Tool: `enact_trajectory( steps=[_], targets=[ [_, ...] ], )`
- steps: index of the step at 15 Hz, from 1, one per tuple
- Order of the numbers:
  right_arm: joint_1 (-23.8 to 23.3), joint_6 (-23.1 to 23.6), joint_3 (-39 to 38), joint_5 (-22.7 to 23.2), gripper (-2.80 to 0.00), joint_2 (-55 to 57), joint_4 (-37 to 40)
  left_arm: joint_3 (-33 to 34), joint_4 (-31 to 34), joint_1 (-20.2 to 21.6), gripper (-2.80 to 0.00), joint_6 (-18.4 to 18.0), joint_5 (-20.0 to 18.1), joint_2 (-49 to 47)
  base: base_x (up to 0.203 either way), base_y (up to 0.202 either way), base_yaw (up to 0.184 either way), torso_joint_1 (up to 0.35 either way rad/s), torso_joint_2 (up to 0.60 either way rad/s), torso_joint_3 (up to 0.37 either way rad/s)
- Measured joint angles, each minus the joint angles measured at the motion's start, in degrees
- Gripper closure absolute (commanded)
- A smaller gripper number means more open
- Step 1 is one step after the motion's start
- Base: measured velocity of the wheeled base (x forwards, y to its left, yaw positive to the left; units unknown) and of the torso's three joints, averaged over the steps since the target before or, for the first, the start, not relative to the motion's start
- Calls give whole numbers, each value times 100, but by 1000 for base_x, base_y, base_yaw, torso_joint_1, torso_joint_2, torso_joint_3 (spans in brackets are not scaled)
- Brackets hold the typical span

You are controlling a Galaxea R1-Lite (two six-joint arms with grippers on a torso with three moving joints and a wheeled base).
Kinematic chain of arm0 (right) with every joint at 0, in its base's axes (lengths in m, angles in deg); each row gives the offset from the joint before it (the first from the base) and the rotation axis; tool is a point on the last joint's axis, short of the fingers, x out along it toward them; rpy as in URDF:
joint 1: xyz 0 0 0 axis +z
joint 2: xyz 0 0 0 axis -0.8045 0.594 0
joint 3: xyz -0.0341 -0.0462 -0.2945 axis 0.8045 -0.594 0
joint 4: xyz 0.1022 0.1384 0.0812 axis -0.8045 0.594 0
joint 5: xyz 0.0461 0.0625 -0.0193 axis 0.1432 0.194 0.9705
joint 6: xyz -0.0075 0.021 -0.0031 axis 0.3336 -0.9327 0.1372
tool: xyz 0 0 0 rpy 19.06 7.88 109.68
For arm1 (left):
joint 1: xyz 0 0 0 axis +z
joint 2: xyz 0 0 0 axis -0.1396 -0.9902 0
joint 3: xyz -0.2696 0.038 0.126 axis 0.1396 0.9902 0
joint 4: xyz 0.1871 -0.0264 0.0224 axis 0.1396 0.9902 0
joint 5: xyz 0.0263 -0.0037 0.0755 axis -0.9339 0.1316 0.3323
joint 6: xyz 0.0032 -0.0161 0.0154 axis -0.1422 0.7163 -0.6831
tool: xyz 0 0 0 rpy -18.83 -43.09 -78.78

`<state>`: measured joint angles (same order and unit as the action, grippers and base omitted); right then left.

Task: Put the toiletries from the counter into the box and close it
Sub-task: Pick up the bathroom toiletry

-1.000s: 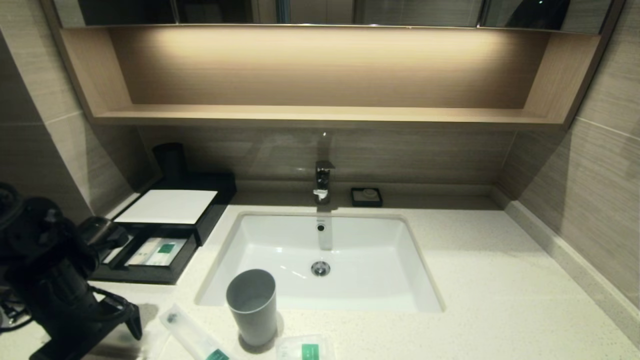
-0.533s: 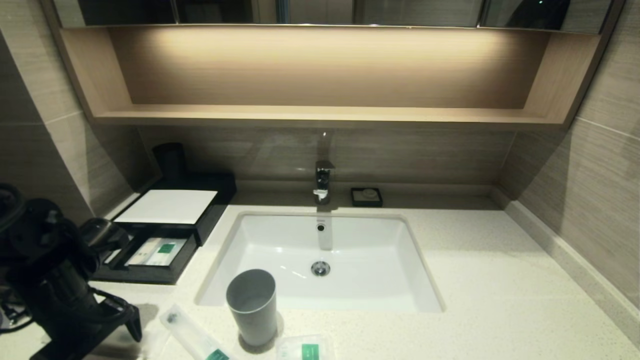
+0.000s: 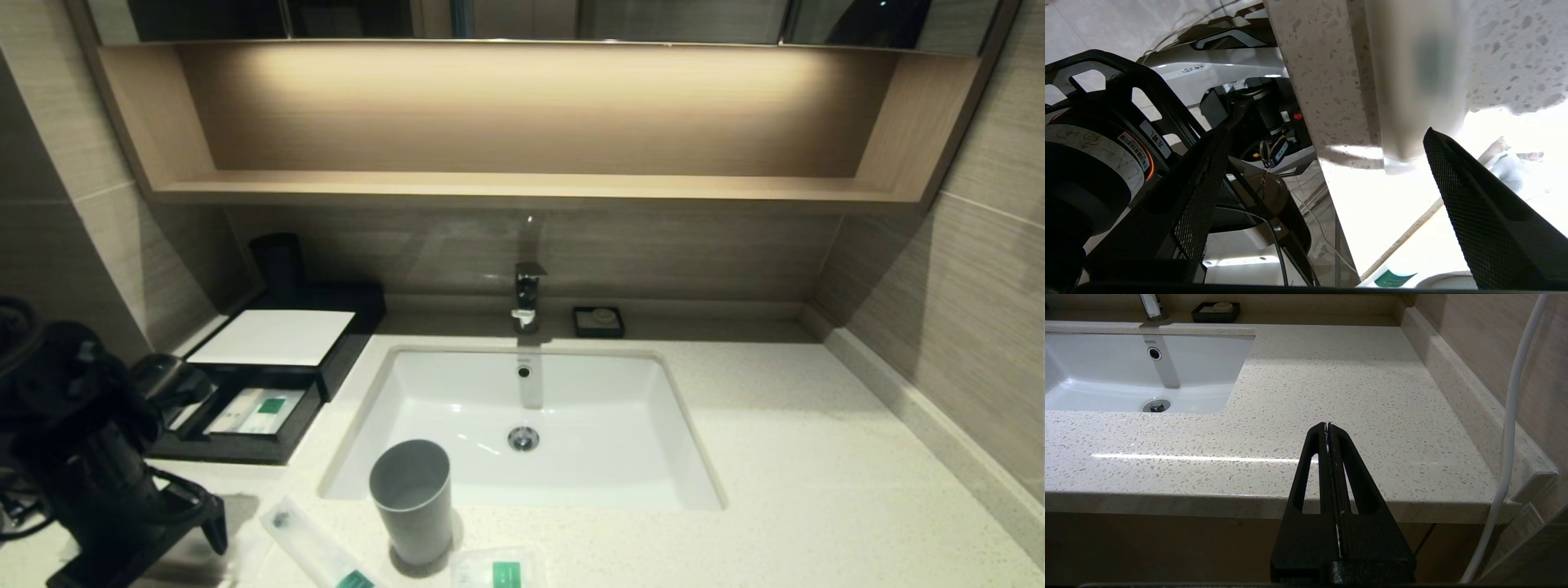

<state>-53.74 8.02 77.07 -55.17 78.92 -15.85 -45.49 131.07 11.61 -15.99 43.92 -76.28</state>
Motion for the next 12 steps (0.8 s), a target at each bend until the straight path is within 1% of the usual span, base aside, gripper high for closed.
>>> enact_trajectory(
  steps=[5, 7, 12],
  targets=[
    [0, -1, 0, 0, 0, 0, 0, 11, 0, -11, -280, -33, -17, 204, 0, 0, 0, 0, 0, 0],
    [0, 1, 0, -2, 0, 0, 0, -79, 47, -23, -280, -41, -33, 322, 0, 0, 0, 0, 0, 0],
    [0, -4, 0, 0, 0, 0, 2, -166, 87, -179, -280, -50, -126, 806, 0, 0, 0, 0, 0, 0]
  ],
)
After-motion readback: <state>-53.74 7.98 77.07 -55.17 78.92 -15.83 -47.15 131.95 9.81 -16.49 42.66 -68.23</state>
